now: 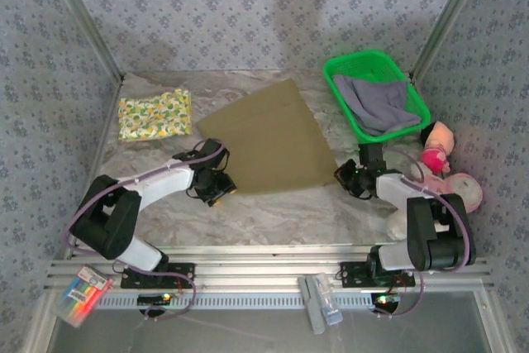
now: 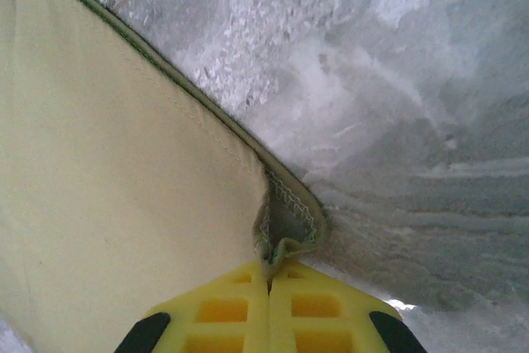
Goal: Fold and stack the skirts
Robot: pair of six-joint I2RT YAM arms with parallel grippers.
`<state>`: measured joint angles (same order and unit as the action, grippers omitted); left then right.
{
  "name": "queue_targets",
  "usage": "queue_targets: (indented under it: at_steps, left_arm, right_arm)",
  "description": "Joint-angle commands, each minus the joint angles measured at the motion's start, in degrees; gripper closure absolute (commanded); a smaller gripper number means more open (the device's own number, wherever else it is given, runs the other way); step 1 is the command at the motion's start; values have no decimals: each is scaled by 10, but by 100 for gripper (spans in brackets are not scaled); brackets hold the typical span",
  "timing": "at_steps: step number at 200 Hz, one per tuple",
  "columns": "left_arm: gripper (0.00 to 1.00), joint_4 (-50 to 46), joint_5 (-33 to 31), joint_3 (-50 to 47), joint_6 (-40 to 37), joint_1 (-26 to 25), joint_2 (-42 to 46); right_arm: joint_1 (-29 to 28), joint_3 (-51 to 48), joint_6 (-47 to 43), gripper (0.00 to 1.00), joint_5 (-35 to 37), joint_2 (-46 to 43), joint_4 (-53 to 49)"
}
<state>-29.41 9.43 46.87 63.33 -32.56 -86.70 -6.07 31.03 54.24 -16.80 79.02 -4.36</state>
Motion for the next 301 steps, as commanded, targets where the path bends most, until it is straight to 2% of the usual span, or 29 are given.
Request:
queue_targets:
  at_steps: [1, 62, 102, 121, 140, 178, 203, 237, 266, 301]
  left_arm:
    - [52, 10, -17, 4, 11, 7, -10]
    - [50, 51, -45, -2, 20, 19, -11]
    - [53, 70, -21, -13, 34, 25, -43]
    - [60, 90, -1, -22, 41, 31, -60]
    - [71, 104, 16, -26, 45, 36, -75]
    - [100, 88, 6, -23, 42, 36, -61]
    - [100, 41, -27, -22, 40, 36, -15]
    - [100, -33, -39, -25, 20, 25, 50]
    - [100, -40, -33, -33, 7, 1, 94]
    - [100, -71, -84, 3, -21, -26, 132]
  right_arm:
    - [-6, -9, 11, 100, -8, -12, 1]
    - [-14, -15, 18, 100, -6, -15, 4]
    - [-16, -18, 22, 100, -7, -22, 5]
    - [-16, -19, 24, 100, -7, -29, 6]
    - [-16, -19, 23, 100, -8, -35, 3]
    - [-16, -27, 22, 100, -7, -61, -2]
    - [-16, -36, 23, 100, -6, -92, -12]
    - [-17, -36, 12, 100, 3, -159, -73]
    - [-24, -39, 9, 100, 32, -234, -110]
    - [-31, -39, 10, 100, 49, -303, -132]
